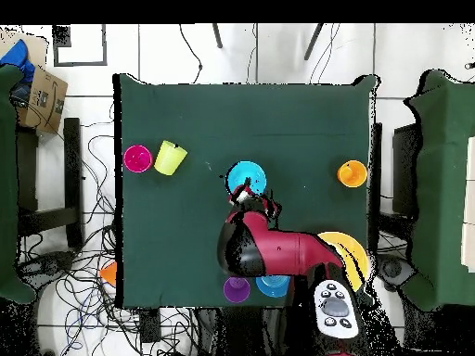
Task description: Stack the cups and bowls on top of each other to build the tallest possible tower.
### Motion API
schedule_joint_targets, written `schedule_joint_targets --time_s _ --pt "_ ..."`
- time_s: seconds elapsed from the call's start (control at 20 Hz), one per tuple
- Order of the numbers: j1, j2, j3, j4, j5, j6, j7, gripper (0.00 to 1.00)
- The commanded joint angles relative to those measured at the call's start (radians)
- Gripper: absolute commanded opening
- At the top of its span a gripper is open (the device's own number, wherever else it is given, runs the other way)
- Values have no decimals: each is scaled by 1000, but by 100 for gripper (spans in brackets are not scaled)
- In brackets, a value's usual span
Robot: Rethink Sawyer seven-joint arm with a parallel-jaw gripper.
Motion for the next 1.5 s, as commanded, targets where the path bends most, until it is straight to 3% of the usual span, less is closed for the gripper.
schedule_joint_targets --time_s 0.05,0.55,1.5 --pt "9 20 93 31 -44 69 28 100" --pt "-41 -29 139 42 -48 217 -40 100" --pt "-87 -3 108 60 -138 216 -58 100"
